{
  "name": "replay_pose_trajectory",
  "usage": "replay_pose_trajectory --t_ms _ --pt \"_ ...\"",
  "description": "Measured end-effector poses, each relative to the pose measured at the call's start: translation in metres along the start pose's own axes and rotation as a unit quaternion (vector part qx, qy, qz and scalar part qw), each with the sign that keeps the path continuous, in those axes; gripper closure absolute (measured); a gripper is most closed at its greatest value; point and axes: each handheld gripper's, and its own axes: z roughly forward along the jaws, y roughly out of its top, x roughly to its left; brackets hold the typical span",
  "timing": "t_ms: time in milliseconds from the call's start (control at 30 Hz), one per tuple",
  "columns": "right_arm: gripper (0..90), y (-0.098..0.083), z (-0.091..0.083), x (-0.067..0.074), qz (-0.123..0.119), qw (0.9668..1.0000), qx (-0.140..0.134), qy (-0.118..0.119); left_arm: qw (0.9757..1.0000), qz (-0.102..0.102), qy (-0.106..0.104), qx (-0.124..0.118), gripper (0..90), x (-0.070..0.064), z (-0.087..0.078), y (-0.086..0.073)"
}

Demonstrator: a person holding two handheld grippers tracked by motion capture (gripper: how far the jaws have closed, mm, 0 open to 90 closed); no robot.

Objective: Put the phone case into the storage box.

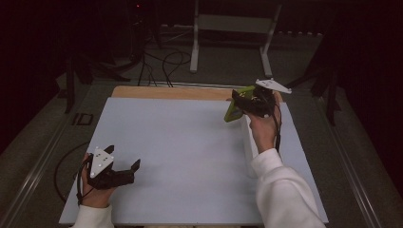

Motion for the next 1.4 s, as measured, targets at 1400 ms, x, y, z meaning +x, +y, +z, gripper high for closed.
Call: replay_pose_trajectory --t_ms 1400 --pt "16.5 0.010 -0.005 -0.036 0.013 0.9974 -0.001 -0.071 1.0000 0.001 0.000 0.001 1.8 0.000 0.000 0.000"
